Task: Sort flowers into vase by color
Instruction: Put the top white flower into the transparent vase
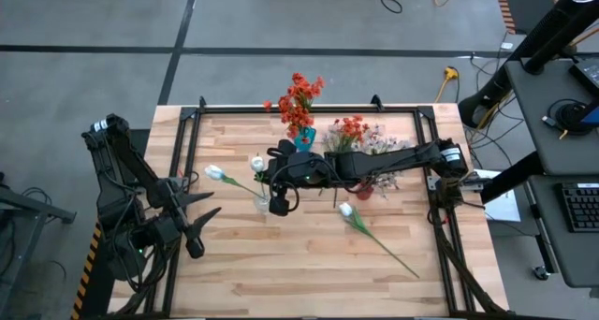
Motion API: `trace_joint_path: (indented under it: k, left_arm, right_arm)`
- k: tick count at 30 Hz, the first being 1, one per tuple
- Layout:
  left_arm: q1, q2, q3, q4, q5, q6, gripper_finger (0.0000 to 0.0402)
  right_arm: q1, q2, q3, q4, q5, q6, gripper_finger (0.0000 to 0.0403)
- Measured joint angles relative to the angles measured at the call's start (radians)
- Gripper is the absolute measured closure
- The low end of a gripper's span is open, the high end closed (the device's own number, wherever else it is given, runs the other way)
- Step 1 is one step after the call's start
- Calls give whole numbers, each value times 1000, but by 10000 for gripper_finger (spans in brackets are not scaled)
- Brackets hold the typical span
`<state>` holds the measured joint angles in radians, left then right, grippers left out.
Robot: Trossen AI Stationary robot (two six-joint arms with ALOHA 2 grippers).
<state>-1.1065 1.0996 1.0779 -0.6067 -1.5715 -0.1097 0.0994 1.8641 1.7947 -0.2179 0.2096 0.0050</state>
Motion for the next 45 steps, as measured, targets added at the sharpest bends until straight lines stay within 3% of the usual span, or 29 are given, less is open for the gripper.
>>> trace_joint_path:
  k: [23, 45]
  left_arm:
    - [0, 0, 0, -2, 1, 0, 244]
    - [0, 0, -1, 0, 1, 0, 244]
  right_arm:
    - [0, 78, 0, 39, 1, 9, 381]
    - [-2, 77, 0, 30, 53, 29, 214]
